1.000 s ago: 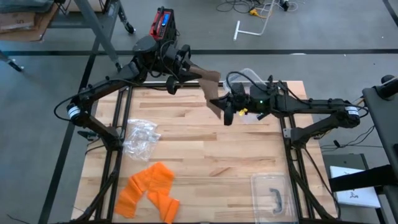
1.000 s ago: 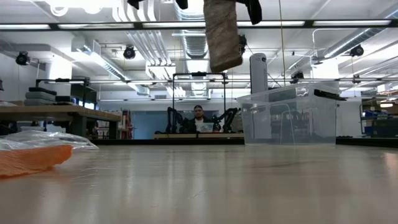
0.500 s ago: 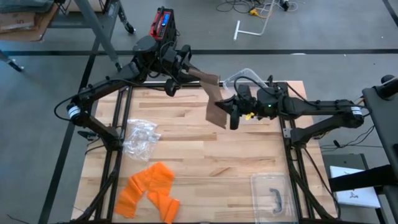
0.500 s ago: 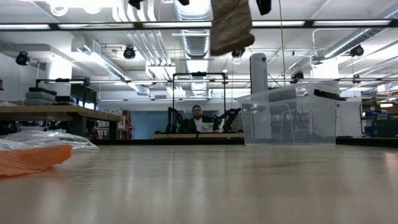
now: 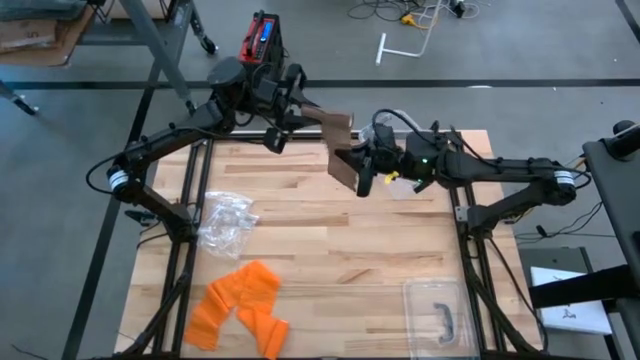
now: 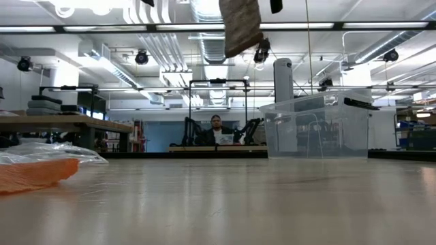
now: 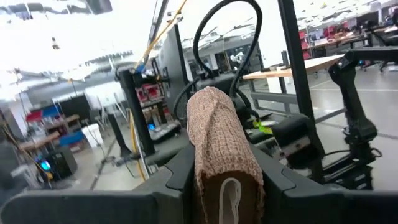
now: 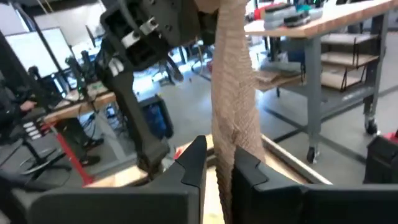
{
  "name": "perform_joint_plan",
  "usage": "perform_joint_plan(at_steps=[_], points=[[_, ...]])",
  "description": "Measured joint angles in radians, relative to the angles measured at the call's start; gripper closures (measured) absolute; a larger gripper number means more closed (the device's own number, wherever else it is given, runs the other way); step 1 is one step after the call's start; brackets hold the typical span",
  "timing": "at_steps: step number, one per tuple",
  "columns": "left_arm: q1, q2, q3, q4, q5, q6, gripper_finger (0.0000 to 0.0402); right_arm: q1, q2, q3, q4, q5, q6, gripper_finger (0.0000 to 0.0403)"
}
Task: Roll bandage
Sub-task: Roll the brown bandage
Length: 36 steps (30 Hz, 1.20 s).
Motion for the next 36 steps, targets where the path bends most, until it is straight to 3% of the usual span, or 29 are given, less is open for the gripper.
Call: perform_joint_plan(at_steps=[5,16,22,26,33,36], points=[[0.0,0.0,0.0,0.045,0.005,0.014,0.031,-0.032,0.008,0.04,-0.072,0.001,-0.02,0.0335],[0.005,-0.002,0.0,0.042,0.008,0.066,0.031,-0.043,0.004,0.165,-0.279,-0.003,0.055,0.0214],[0.006,-0.003,0.0,0.041,0.008,0.03,0.031,-0.043,0.006,0.166,-0.278,0.009,-0.039,0.0189],[0.006,-0.003,0.0,0.04,0.008,0.009,0.031,-0.043,0.039,0.165,-0.246,0.027,-0.073,0.0217],[0.006,-0.01,0.0,0.039,0.009,-0.024,0.031,-0.044,0.069,0.164,-0.195,0.027,-0.113,0.0372],[0.009,-0.018,0.0,0.036,0.008,-0.031,0.031,-0.043,0.066,0.164,-0.204,0.027,-0.112,0.0393]])
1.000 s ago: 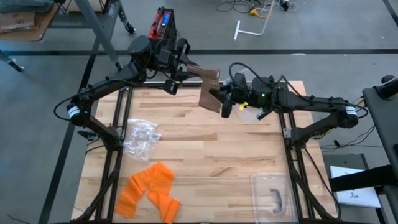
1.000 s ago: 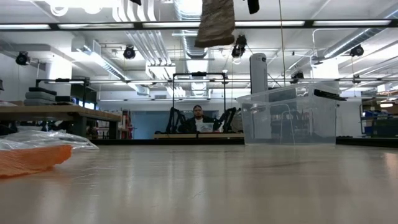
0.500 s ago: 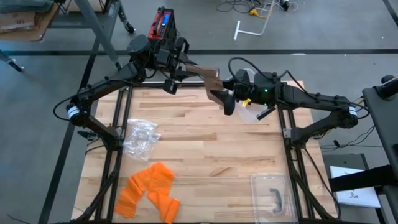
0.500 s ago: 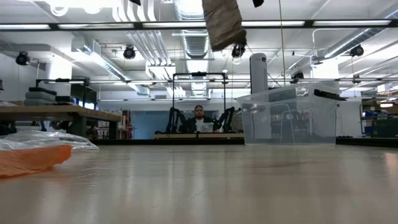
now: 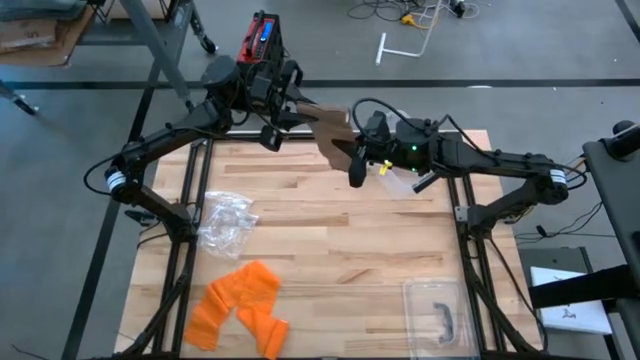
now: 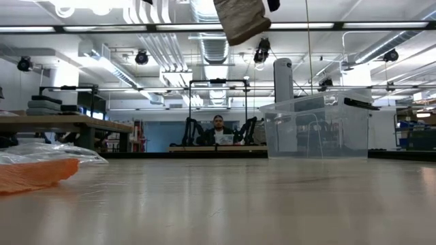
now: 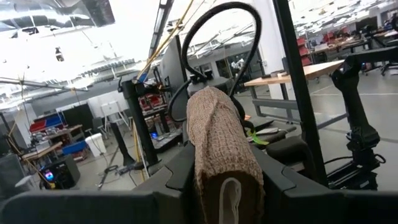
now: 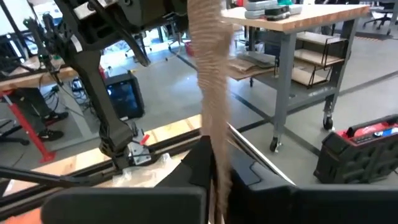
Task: Roll bandage
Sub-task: Roll the brown bandage
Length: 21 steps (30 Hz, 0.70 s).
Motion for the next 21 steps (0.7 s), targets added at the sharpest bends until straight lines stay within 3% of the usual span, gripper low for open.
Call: perform_joint_plan(at_steps=[6,9,21], points=[[0.007,-0.026,0.0,0.0,0.0,-0.016,0.031,0.0,-0.016,0.0,-0.032,-0.005,0.044,0.04],[0.007,-0.029,0.0,-0.003,0.0,-0.016,0.031,0.0,-0.016,0.0,-0.035,-0.076,0.065,0.0384],[0.011,-0.029,0.0,-0.051,0.0,0.048,0.031,0.0,-0.068,0.0,-0.03,-0.156,0.199,0.0197]])
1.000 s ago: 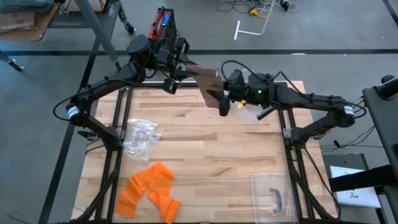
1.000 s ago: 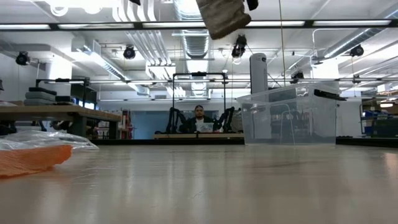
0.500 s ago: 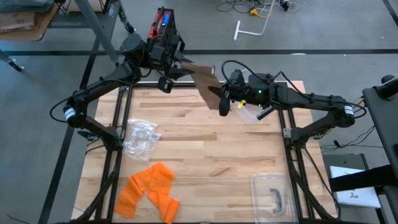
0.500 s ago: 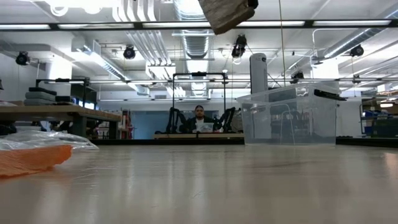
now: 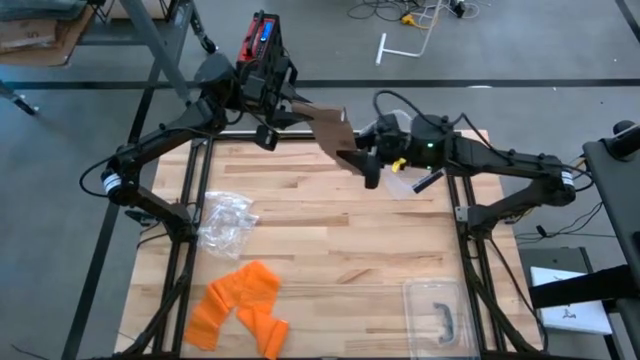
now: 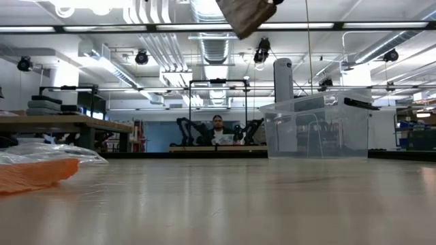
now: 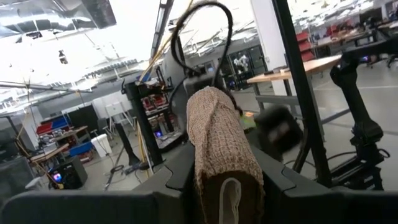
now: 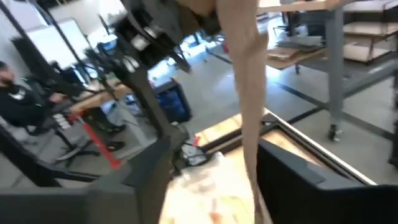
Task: Roll bandage
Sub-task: Roll the brown bandage
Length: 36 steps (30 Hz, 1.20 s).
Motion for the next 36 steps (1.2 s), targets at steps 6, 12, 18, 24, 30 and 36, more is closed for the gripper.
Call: perform_joint_plan(at_steps=[6,12,18,24,30,36], points=[[0.005,0.0,0.0,-0.085,0.0,0.116,0.031,-0.004,-0.054,0.0,0.005,0.016,0.053,0.0105],[0.005,0.0,0.0,-0.135,0.0,0.241,0.031,-0.027,-0.059,0.0,0.076,0.031,0.089,0.0043],[0.004,0.006,0.0,-0.159,0.0,0.256,0.031,-0.062,-0.057,0.025,0.095,0.007,0.063,0.0037],[-0.003,0.006,-0.001,-0.163,0.009,0.256,0.031,-0.095,-0.019,0.06,0.089,-0.053,0.029,0.0037],[-0.006,0.007,-0.002,-0.171,0.009,0.306,0.031,-0.108,0.062,0.123,0.091,-0.139,0.097,0.0036],[-0.006,0.007,-0.005,-0.183,0.003,0.365,0.031,-0.108,0.112,0.156,0.115,-0.155,0.207,0.0036]])
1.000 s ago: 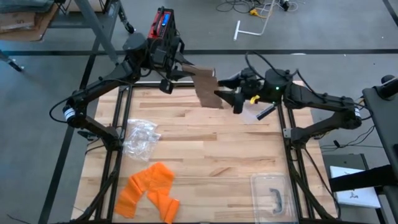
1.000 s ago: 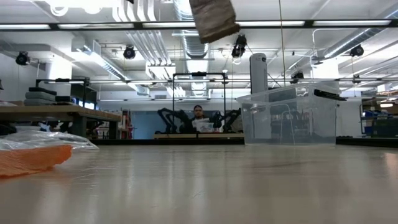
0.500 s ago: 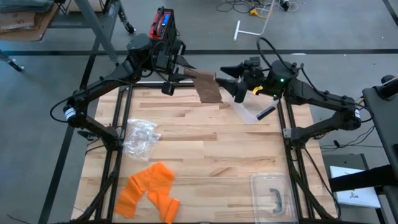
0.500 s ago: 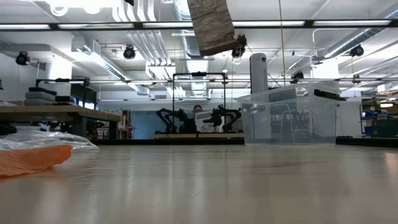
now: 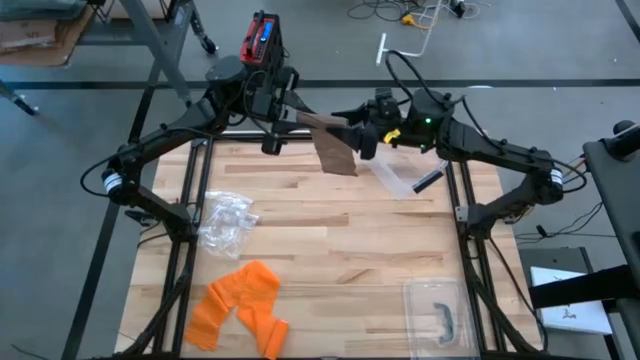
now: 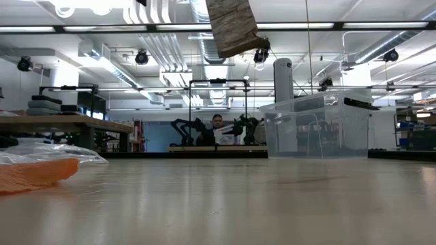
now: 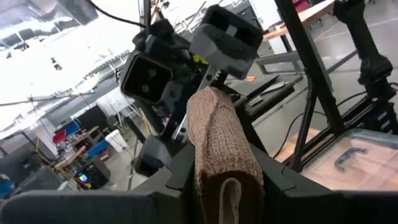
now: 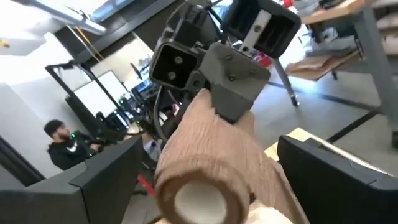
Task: Roll bandage
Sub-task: Roll the brown bandage
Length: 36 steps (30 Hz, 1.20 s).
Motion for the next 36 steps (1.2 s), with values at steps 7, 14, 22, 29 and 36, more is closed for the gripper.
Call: perform_joint_plan(at_steps=[7,14,22,29,36], points=[[0.0,0.0,-0.001,-0.038,-0.07,0.075,0.031,0.001,0.015,0.0,0.003,-0.004,0.089,0.0041],[0.0,0.0,-0.001,-0.063,-0.106,0.137,0.031,0.001,0.015,0.0,-0.007,0.011,0.128,0.0092],[0.0,-0.002,0.0,-0.068,-0.1,0.18,0.031,0.001,0.015,0.0,-0.009,0.013,0.134,0.0172],[0.0,-0.013,0.0,-0.083,-0.108,0.094,0.0292,0.001,0.016,-0.001,-0.017,0.03,0.094,0.0239],[0.008,-0.044,0.001,-0.19,-0.12,-0.092,0.02,0.003,0.006,-0.001,-0.018,-0.011,-0.057,0.0268]])
